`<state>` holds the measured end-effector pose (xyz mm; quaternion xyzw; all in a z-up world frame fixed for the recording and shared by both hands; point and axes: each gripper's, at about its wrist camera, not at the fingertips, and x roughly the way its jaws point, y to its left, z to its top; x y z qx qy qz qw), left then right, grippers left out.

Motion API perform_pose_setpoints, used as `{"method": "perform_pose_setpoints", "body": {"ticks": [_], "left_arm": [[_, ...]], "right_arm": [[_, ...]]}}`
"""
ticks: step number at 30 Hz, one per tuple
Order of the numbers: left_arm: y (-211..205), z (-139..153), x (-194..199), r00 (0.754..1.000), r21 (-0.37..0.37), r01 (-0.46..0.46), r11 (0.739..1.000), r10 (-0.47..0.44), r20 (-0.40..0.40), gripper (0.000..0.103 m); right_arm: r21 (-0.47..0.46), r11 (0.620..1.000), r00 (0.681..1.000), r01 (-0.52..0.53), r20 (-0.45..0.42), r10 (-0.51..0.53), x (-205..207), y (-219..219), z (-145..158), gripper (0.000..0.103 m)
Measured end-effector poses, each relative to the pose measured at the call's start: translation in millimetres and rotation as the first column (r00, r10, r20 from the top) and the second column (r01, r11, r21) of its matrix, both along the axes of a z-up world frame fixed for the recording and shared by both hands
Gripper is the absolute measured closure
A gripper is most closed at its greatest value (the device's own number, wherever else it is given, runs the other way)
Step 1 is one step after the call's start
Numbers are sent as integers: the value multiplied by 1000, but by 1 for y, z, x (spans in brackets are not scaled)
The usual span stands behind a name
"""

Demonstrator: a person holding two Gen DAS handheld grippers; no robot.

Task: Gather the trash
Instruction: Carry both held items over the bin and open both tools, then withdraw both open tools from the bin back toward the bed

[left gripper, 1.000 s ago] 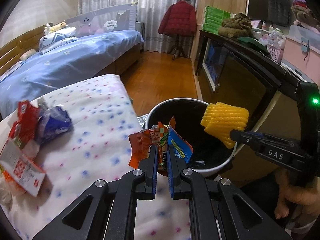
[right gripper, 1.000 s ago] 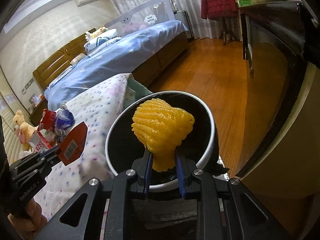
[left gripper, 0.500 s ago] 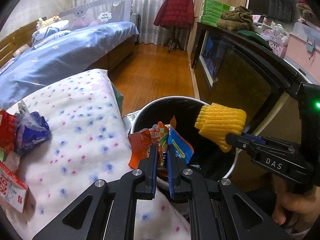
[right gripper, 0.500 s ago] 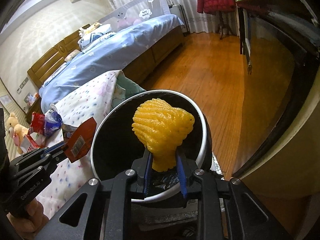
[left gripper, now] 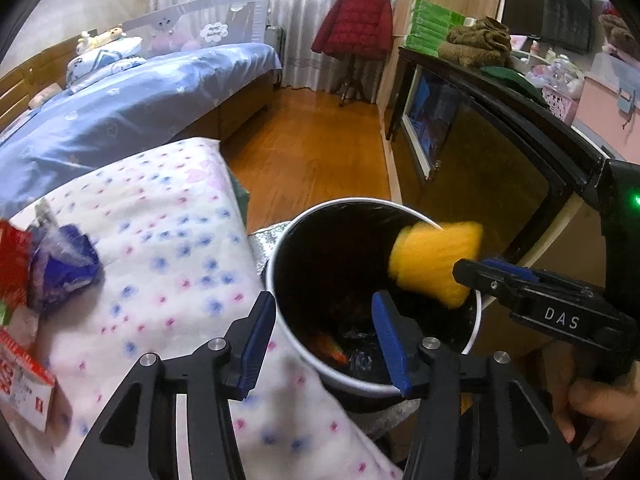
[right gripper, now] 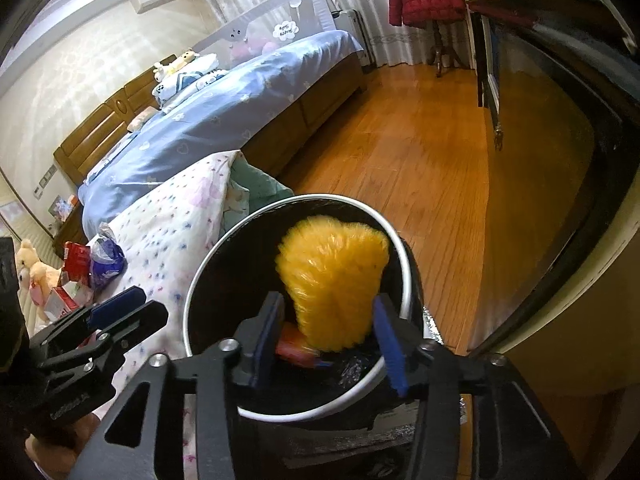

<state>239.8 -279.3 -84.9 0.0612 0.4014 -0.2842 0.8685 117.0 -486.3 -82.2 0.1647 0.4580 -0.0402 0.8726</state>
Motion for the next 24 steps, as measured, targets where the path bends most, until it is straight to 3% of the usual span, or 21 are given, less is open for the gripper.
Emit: {"method": "perform_pose_setpoints", "body": {"ticks": [7,9,24], "left_arm": [[38,7,-30,998,-29,-66,997,67,21,45],[52,9,-40,995,-34,-89,995,90,34,45],[163,10,-109,956,-46,-290,956,292,42,45]], "right_arm": [[24,1000,1000,-19,22,19,-3,21,4,42],[35,999,999,-28,35,27,-6,28,6,34],[62,976,976,-207,76,203,-8,120,7,33]]}}
